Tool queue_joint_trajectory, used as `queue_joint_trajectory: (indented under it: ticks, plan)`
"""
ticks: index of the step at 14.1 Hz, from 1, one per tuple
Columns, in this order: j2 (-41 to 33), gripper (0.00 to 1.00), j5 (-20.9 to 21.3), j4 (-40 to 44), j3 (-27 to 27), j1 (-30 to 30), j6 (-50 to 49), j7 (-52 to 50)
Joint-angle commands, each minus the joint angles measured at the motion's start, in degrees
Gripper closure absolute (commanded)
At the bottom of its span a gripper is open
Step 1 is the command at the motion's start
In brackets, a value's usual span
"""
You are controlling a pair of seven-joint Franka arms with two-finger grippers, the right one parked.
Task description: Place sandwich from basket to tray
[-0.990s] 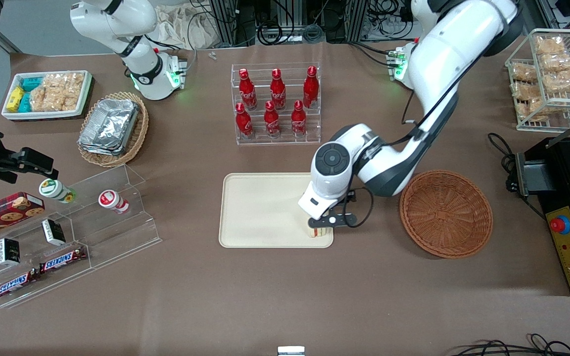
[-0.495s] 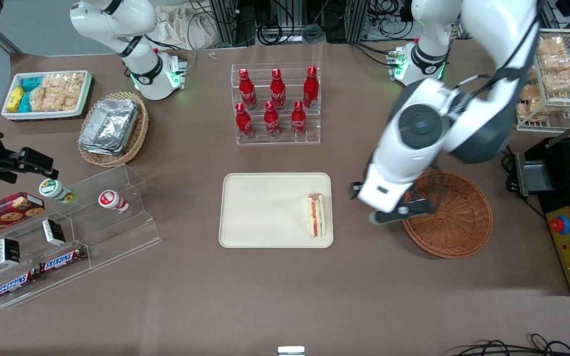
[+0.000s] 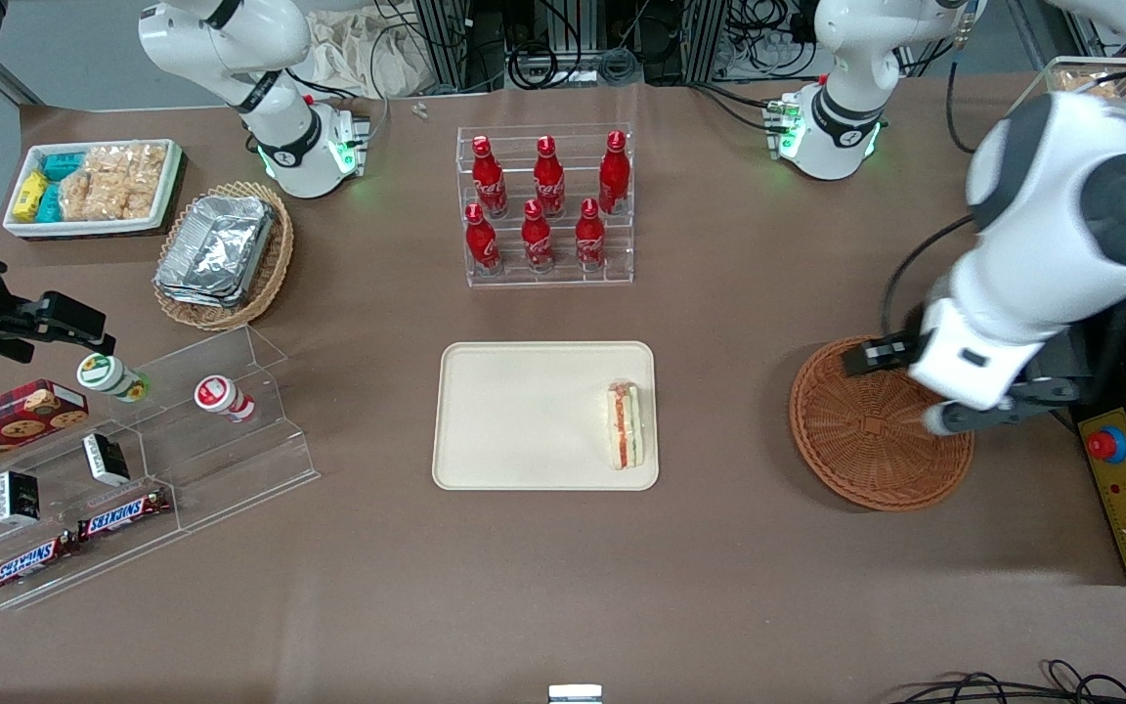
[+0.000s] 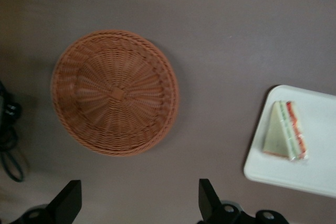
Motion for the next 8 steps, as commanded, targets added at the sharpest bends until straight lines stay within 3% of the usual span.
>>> queue_joint_trajectory:
  ticks: [1,3,8]
  plan:
    - [-9.66,0.0,-5.53,-10.16,14.23,-7.19,1.73,14.54]
    - [-14.5,0.0,-5.54,-16.59,16.29,-7.48,5.68,20.64]
    - [-13.91,0.0,-4.4,-14.69,16.38,-7.21,1.76,33.04]
